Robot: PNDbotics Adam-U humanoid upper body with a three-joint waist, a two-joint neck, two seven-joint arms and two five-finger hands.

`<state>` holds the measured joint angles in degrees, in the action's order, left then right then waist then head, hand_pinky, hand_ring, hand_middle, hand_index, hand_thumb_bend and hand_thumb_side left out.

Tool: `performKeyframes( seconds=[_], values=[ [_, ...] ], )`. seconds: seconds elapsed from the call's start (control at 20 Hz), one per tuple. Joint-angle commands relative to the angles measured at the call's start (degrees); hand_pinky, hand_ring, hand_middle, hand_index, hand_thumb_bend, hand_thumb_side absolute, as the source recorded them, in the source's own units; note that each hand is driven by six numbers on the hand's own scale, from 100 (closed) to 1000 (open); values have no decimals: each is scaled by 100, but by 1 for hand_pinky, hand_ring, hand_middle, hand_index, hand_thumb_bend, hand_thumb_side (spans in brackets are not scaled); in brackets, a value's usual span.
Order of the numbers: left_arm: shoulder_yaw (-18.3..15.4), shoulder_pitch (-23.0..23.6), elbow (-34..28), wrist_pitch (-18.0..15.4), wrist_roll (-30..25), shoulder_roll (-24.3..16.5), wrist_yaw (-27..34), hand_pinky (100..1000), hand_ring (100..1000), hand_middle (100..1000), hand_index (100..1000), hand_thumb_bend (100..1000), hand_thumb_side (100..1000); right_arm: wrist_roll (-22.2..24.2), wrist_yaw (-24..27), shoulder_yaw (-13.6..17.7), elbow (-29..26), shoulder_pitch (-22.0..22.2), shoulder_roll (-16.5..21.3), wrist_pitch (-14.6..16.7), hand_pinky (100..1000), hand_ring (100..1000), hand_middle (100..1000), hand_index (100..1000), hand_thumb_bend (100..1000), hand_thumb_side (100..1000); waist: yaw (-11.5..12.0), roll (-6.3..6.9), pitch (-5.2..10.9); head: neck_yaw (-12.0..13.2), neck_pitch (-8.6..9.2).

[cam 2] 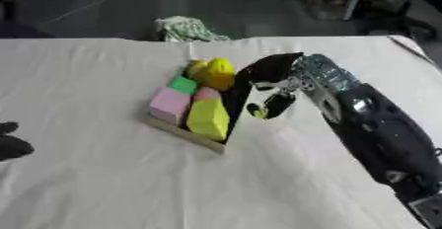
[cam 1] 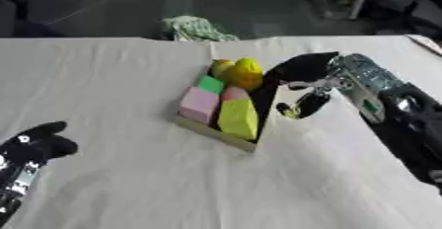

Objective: Pick up objects on the table and place them in the box.

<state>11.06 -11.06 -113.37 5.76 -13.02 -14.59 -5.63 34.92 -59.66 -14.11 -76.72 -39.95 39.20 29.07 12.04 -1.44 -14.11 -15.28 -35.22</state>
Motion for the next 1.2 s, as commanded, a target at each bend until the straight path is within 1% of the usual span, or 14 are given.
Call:
performKeyframes(
  seconds=[0.05, 0.5, 0.7, 0.95, 1.15, 1.2],
  values=[
    [-44, -29, -122, 13, 16, -72, 3, 825, 720, 631, 867, 100, 817, -34, -66, 93, -274, -24, 317, 40, 862, 931, 911, 945, 100, 541, -15, 0, 104, -5, 62],
    [-55, -24, -122, 16, 25, -104, -6, 825, 720, 631, 867, 100, 816, 110, -28, 41, -1112, 337, 780, 192, 863, 936, 916, 947, 100, 585, -26, -66, 118, 10, 56],
    [-64, -13, -122, 22, 33, -115, -10, 825, 720, 631, 867, 100, 816, 179, 85, 106, -1501, 509, 951, 165, 862, 935, 914, 946, 100, 582, -31, -90, 136, 30, 52],
    [-80, -3, -122, 28, 49, -119, -13, 825, 720, 630, 867, 100, 814, 41, 397, 352, -2043, 756, 1128, -3, 861, 930, 907, 944, 100, 551, -43, -103, 147, 88, 52],
    [-103, 10, -122, 40, 74, -121, -25, 825, 720, 630, 867, 100, 815, -256, 739, 705, -2594, 1092, 1244, -187, 858, 919, 895, 937, 100, 472, -69, -121, 150, 151, 55],
    [-107, 13, -122, 44, 79, -124, -28, 825, 721, 630, 867, 100, 815, -342, 827, 797, -2737, 1196, 1254, -241, 857, 914, 889, 934, 100, 438, -84, -127, 153, 170, 55]
  ],
)
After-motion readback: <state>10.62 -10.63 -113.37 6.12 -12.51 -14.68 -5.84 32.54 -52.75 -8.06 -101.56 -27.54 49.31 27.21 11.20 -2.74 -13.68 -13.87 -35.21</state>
